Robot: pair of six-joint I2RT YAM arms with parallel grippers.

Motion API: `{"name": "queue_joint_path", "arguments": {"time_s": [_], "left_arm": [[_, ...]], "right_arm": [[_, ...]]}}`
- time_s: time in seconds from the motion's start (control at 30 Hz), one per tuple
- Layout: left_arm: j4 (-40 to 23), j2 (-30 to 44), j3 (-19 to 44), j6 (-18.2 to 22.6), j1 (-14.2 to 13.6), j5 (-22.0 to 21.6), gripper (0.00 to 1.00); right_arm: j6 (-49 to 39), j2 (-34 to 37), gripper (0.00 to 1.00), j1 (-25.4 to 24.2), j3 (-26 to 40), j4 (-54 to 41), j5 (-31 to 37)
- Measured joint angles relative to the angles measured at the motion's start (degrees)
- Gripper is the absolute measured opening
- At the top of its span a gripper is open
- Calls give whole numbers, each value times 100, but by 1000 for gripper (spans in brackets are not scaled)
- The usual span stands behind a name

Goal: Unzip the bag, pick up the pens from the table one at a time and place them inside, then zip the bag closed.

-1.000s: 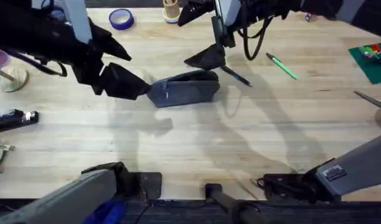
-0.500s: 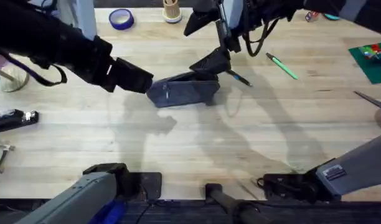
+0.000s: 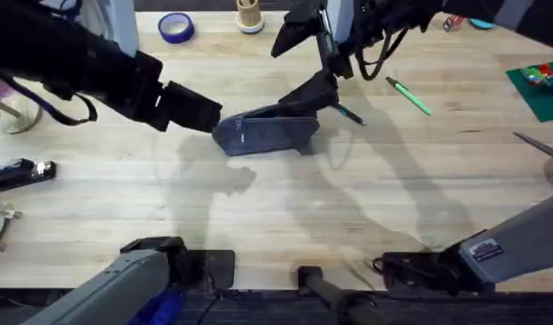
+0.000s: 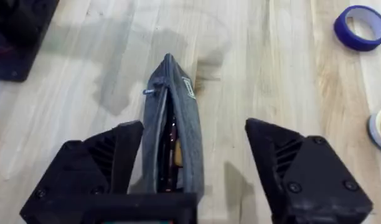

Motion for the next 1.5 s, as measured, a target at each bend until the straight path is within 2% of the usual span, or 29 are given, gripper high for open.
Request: {"name": "queue_joint_path", "arguments": {"time_s": [0.17,0.27,0.43,0.6,0.7,0.9,1.1,1.13,1.23,1.33,1.4,1.43,1.5], "left_arm": [[-1,0,0,-2,-2,-2,996],[-2,0,0,0,-2,0,995],[-2,0,0,-1,-2,-2,995],[-2,0,0,0,-2,-2,995],[-2,0,0,-2,-2,-2,995],[-1,0,0,-2,-2,-2,996],[-2,0,0,-2,-2,-2,995],[-2,0,0,-2,-2,-2,995],[-2,0,0,-2,-2,-2,995],[-2,0,0,-2,-2,-2,995],[-2,0,0,-2,-2,-2,995],[-2,0,0,-2,-2,-2,995],[-2,0,-1,-2,-2,-2,995]], "right_arm": [[119,0,995,2,2,-133,2],[654,0,995,4,90,-184,254],[1468,0,995,51,776,-912,1059],[1744,0,995,240,1555,-1663,1652],[1827,0,996,373,1800,-1974,1918],[2032,0,995,640,1867,-2234,2494],[2210,0,995,792,1867,-2233,2713],[2225,0,938,809,1867,-2228,2728],[2290,0,583,852,1867,-2222,2771],[2321,0,338,898,1867,-2228,2799],[2327,0,135,917,1867,-2233,2813],[2347,0,55,920,1867,-2239,2813],[2343,0,33,923,1867,-2243,2813]]}}
